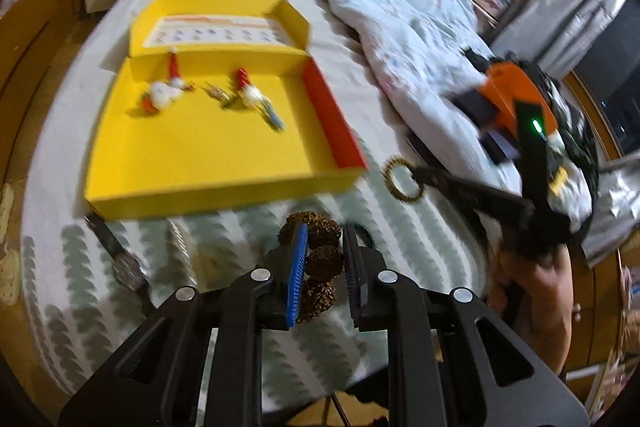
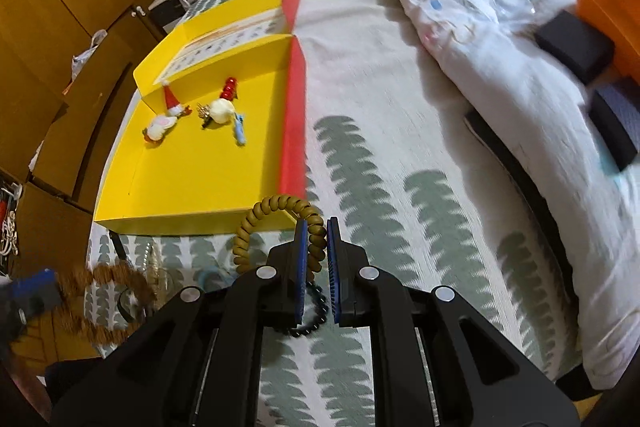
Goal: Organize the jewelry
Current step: 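Carry both brown bracelets out of the box and open both tools over the bed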
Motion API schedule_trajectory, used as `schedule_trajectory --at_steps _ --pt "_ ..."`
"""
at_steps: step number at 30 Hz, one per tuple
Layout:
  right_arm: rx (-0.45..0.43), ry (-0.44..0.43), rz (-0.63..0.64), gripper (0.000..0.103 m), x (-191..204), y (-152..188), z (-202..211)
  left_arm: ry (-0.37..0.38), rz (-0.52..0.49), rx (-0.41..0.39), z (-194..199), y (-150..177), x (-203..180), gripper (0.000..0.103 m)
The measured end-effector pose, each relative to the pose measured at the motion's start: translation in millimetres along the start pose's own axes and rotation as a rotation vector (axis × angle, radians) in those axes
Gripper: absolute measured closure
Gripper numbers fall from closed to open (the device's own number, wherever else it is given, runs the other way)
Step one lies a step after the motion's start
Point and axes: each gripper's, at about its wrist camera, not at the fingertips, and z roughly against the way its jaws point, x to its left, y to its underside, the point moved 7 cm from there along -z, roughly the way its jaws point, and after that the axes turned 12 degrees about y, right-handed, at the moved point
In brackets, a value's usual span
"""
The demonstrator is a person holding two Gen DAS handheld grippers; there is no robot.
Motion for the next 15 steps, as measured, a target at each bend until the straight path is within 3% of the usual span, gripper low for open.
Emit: schedule_trajectory --at_steps 7,10,13,15 --pt "0.053 0.03 -0.031 0.092 -24 13 -19 0.066 -0.002 0.109 -33 44 -16 0.085" --pt "0.083 0.042 -0.034 0.092 -27 16 -32 0.04 0.005 0.147 -49 59 -5 0.085" --pt "0.11 0.053 -0.031 0.092 -28 19 -46 -0.008 0.023 0.196 -68 69 15 0.096" --pt "0.126 0.075 -0.026 0.092 -29 20 -55 -0.039 0.034 0.204 -72 73 27 0.096"
